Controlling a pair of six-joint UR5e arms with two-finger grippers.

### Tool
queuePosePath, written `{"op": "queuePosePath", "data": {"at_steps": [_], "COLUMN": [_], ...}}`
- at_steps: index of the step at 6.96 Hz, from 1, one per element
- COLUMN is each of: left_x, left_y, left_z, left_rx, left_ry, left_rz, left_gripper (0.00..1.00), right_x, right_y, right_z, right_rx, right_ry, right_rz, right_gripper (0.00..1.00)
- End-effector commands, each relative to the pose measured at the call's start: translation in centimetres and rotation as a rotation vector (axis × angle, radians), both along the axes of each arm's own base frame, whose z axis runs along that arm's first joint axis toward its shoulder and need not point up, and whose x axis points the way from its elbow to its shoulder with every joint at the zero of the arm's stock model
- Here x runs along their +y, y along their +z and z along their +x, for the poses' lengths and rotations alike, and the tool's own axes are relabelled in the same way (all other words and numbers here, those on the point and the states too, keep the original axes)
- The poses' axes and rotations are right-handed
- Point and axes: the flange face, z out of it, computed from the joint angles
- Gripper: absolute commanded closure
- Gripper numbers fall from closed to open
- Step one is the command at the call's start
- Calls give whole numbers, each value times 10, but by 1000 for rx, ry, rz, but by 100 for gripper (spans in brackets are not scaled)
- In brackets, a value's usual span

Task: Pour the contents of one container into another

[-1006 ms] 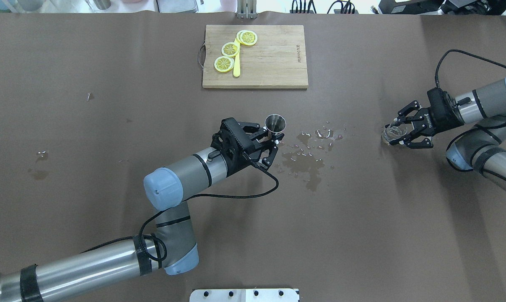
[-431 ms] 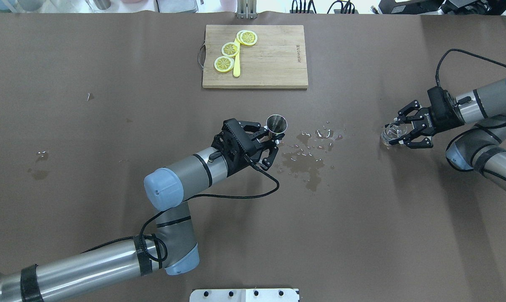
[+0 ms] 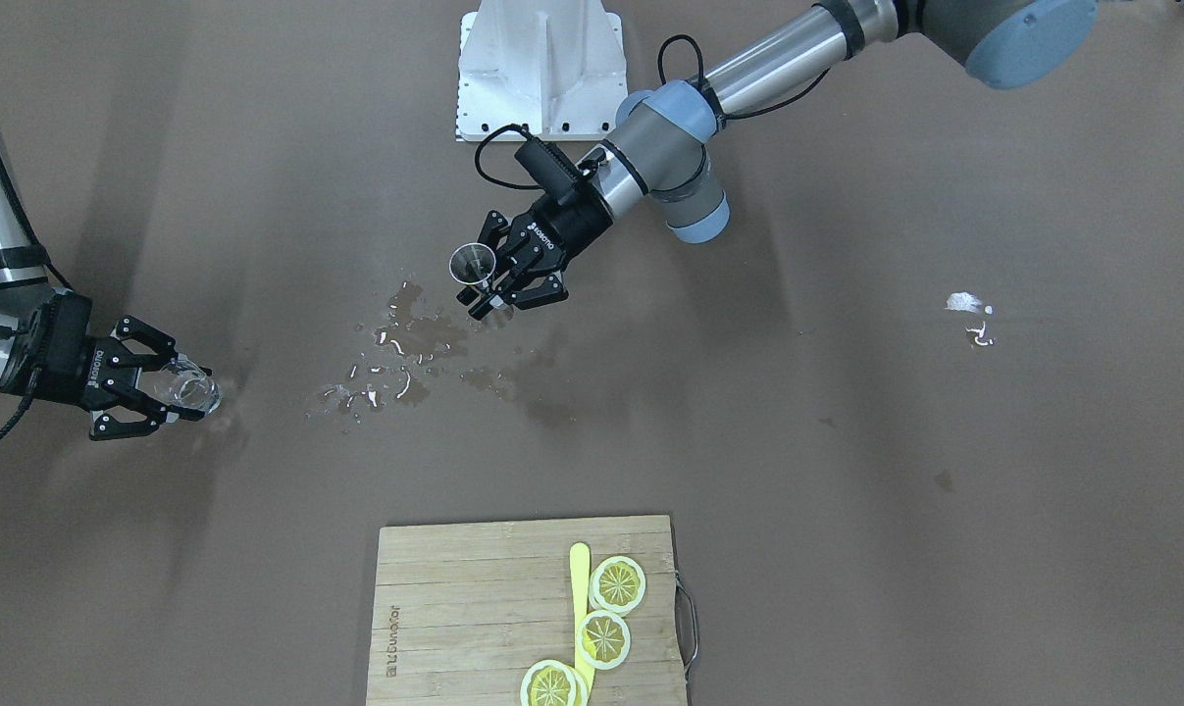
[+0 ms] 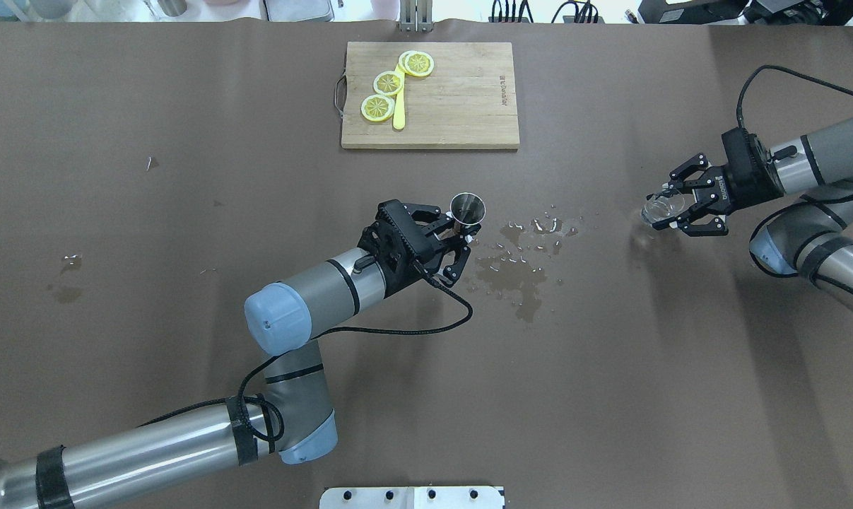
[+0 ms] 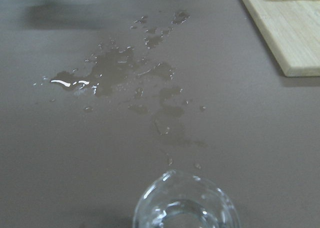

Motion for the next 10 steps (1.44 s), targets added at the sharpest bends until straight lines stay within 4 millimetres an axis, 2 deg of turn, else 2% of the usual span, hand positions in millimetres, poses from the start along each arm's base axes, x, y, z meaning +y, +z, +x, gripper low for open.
{"op": "queuePosePath", "data": {"at_steps": [1, 4, 5, 6, 7, 10], "left_x": [0, 0, 0, 0, 0, 0], "left_y": [0, 1, 1, 0, 1, 1], "left_z": [-1, -1, -1, -1, -2, -4], "left_rx": [-1, -1, -1, 0, 0, 2], "left_ry": [-1, -1, -1, -1, -1, -2], "left_rz": [1, 1, 1, 2, 2, 2], "left_gripper": [100, 100, 100, 100, 100, 100], "right_x": [-17, -16, -6, 7, 25, 44], "right_y": [-66, -162, -192, -211, -227, -273], "right_z": [24, 63, 69, 69, 53, 16], "right_rx": [18, 49, 68, 91, 131, 329], "right_ry": [43, 106, 127, 195, 231, 261], "right_rz": [-38, -95, -123, -130, -132, 16], "right_gripper": [100, 100, 100, 100, 100, 100]}}
